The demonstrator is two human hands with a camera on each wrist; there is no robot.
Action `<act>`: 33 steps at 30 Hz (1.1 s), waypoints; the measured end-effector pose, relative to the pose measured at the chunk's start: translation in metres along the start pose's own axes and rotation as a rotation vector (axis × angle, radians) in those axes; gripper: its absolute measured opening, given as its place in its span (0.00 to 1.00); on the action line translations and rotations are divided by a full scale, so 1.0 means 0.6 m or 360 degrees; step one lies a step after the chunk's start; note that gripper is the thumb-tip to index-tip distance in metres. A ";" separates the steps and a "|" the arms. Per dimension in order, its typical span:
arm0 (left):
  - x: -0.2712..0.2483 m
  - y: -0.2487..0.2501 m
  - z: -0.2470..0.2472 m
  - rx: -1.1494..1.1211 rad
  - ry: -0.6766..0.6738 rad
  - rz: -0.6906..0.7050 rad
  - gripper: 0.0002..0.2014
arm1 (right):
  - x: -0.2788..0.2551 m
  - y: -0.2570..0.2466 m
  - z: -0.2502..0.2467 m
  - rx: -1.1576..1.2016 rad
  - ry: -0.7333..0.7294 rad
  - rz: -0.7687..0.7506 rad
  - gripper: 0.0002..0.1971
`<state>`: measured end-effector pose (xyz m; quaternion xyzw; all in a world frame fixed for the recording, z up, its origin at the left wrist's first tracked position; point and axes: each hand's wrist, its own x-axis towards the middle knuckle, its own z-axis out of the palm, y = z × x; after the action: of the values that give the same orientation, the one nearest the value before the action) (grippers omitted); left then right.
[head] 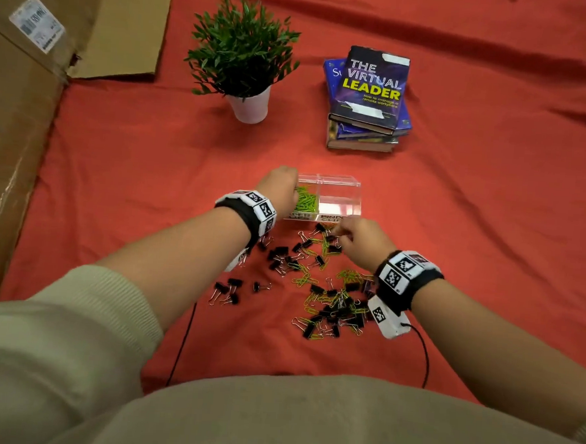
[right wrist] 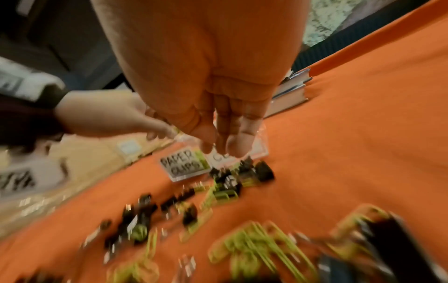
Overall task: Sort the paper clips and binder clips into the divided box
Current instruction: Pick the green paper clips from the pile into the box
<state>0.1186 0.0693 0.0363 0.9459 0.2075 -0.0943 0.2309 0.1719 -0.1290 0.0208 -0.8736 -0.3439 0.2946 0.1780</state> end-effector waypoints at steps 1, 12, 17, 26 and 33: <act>0.005 0.003 0.002 0.0026 -0.0014 0.0017 0.09 | -0.009 0.010 0.012 -0.0084 -0.0065 -0.0018 0.18; -0.074 0.039 0.107 0.0253 -0.0101 0.0630 0.15 | -0.024 0.041 0.038 -0.0151 0.0043 -0.0187 0.19; -0.087 0.037 0.140 0.0324 -0.0278 0.0463 0.27 | -0.016 0.053 0.039 -0.0223 0.0040 -0.0155 0.16; -0.101 0.011 0.143 0.0341 -0.0098 0.0345 0.17 | -0.004 0.064 0.043 0.0017 0.0277 0.0087 0.18; -0.083 0.035 0.151 0.0143 -0.0114 0.0236 0.22 | -0.002 0.040 0.075 -0.0032 0.0197 0.0044 0.23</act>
<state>0.0758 -0.0083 -0.0208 0.9641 0.1242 -0.1198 0.2019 0.1542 -0.1419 -0.0255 -0.8966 -0.3230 0.2389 0.1862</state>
